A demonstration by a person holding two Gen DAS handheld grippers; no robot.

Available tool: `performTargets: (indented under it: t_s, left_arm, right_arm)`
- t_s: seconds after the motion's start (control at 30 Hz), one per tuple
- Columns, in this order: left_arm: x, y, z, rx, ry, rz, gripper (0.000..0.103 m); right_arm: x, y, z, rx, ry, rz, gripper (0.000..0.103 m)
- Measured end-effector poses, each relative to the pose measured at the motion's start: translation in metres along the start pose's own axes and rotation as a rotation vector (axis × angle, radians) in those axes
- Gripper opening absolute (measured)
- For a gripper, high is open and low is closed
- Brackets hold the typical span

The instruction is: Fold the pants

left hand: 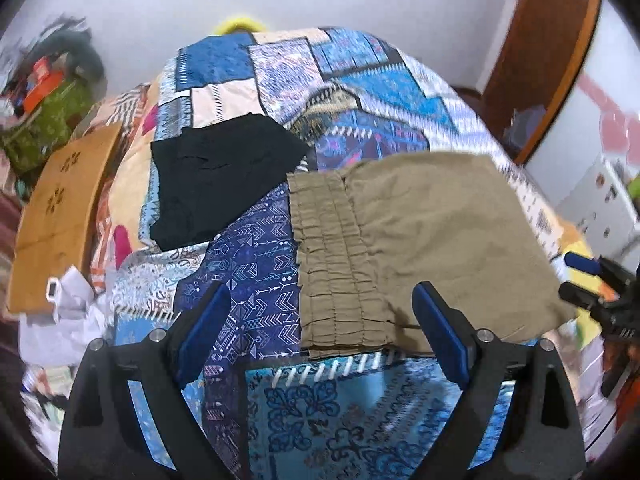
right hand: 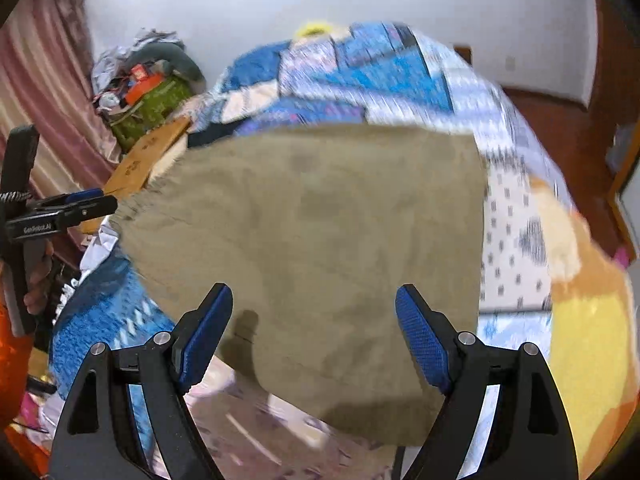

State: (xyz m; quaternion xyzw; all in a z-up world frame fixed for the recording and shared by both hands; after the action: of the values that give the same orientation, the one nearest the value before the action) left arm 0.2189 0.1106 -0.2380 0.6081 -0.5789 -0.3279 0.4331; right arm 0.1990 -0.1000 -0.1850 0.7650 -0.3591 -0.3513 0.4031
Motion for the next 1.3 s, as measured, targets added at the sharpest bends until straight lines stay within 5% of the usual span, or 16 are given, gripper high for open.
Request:
performTargets:
  t_s: [0.27, 0.37, 0.67, 0.97, 1.13, 1.3]
  left_arm:
    - [-0.003, -0.001, 0.014, -0.034, 0.147, 0.139, 0.093]
    - [0.002, -0.009, 0.026, -0.064, 0.140, 0.154, 0.093]
    - [0.040, -0.036, 0.053, -0.214, 0.155, 0.390, 0.092]
    - [0.040, -0.054, 0.027, -0.246, 0.264, 0.503, 0.091]
    - [0.025, -0.062, 0.010, -0.220, 0.297, 0.390, 0.051]
    - [0.027, -0.052, 0.003, -0.134, 0.228, 0.277, 0.034]
  right_arm:
    - [-0.052, 0.009, -0.038, 0.107, 0.148, 0.025, 0.081]
    - [-0.060, -0.009, -0.037, 0.079, 0.186, 0.045, 0.081]
    - [-0.055, -0.046, -0.014, -0.054, 0.185, 0.063, 0.081]
    - [-0.057, -0.046, -0.006, -0.057, 0.160, 0.023, 0.081]
    - [-0.057, -0.047, -0.006, -0.057, 0.150, 0.008, 0.081]
    - [-0.057, -0.046, -0.007, -0.051, 0.146, 0.001, 0.081]
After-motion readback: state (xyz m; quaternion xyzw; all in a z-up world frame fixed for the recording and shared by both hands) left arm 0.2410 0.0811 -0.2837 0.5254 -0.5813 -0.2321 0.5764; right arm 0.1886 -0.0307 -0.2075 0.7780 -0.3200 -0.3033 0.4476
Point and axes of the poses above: each gripper's, at about its wrist camera, not at the fingertips, and y roughly against the way its jaws point, x to its right, z to its underside, the point moved 10 cm from there along -y, roughly the way its jaws point, and after that the axes turned 10 degrees about -x, right-handed, at the moved point
